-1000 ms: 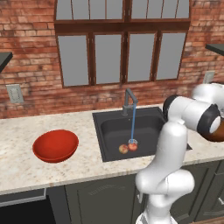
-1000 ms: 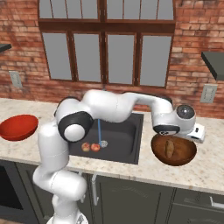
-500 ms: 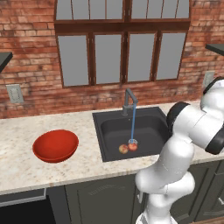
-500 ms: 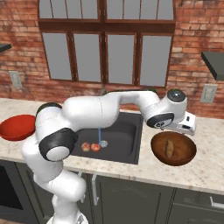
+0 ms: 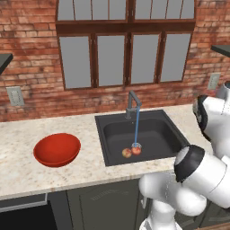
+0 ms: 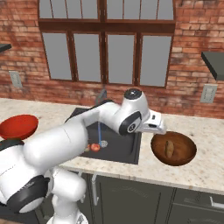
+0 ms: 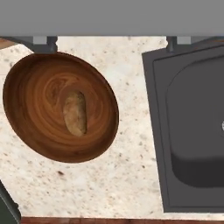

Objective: Pick the peachs from the sink and place them in one bowl. Place the potato in the other bowl. Then turn off the sink faucet.

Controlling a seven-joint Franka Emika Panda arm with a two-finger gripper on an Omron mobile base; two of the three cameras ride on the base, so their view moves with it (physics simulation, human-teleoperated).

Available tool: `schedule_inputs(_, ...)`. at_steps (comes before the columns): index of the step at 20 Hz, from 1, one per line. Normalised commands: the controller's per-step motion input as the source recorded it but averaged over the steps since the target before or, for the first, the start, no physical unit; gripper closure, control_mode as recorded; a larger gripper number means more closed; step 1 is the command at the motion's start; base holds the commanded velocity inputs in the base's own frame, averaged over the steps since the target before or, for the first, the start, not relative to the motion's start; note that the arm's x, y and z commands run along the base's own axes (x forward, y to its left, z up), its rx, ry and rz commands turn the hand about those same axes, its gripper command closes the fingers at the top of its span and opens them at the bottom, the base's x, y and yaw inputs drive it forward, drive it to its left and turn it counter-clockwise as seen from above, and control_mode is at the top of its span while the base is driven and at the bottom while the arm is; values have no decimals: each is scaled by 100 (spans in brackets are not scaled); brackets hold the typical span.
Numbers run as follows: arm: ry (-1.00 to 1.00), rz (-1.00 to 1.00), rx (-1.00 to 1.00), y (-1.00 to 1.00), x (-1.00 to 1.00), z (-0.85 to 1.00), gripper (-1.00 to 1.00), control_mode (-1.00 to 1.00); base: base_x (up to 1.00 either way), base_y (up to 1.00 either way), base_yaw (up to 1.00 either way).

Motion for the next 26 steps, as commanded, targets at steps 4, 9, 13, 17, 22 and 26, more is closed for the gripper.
schedule_inputs(4, 8, 0, -2, 93, -30, 0, -100, -100, 0, 0, 0)
schedule_inputs(9, 11, 0, 1, 80, -16, 10, -100, -100, 0, 0, 0)
schedule_inputs(13, 16, 0, 8, 69, -10, 16, -100, -100, 0, 0, 0)
schedule_inputs(17, 17, 0, 16, 56, -15, 2, -100, -100, 0, 0, 0)
schedule_inputs(22, 13, 0, 20, 49, -13, 0, -100, -100, 0, 0, 0)
schedule_inputs(26, 1, 8, 15, 48, -1, -16, -100, -100, 0, 0, 0)
